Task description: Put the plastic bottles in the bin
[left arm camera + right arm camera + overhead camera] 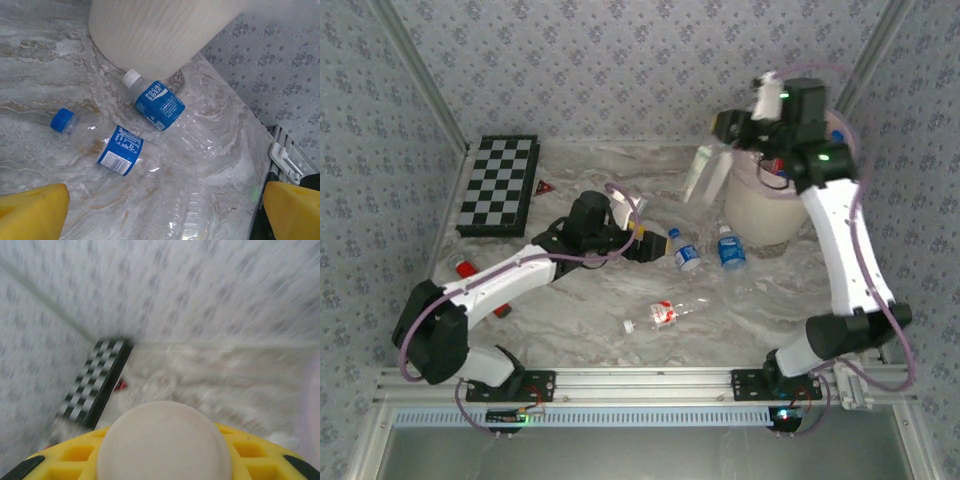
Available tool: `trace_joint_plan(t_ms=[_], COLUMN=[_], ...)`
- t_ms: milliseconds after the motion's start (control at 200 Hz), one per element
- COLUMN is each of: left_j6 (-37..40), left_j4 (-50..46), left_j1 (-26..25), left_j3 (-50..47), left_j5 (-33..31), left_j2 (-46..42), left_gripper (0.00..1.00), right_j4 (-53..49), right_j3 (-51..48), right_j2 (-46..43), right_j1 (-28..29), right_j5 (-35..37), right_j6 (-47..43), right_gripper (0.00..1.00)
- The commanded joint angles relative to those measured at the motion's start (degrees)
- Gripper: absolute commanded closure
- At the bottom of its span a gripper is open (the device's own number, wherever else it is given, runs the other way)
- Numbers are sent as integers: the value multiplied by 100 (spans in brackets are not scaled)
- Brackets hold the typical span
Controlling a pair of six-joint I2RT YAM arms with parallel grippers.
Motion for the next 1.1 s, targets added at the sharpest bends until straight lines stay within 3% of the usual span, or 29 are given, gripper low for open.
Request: trace_joint_plan(t_ms=[0,140,280,645,935,1094], left_j6=[175,140,115,122,280,348], left_j4=[-169,-193,-283,-545,-906,-991], left_j1=[13,19,21,1,1,1], left_j3=[-87,-34,77,145,132,133], left_j5=[-234,-271,-245,-345,-500,-518], left_j2=[-276,-228,-129,-119,-233,-224], left_gripper=[1,1,1,1,1,1], right_j4=[93,920,1718,1572,403,325], right_j3=[293,-2,-366,-466,71,-115], right_j2=[-527,-753,-672,336,1445,1683], right_j1=[-577,-1015,-1187,-1154,-1195,-1187], right_j5=[1062,2216,2639,2083,1387,1290], right_j6=[-274,-710,-1145,-1010,-412,16], right_gripper=[100,100,100,100,100,100])
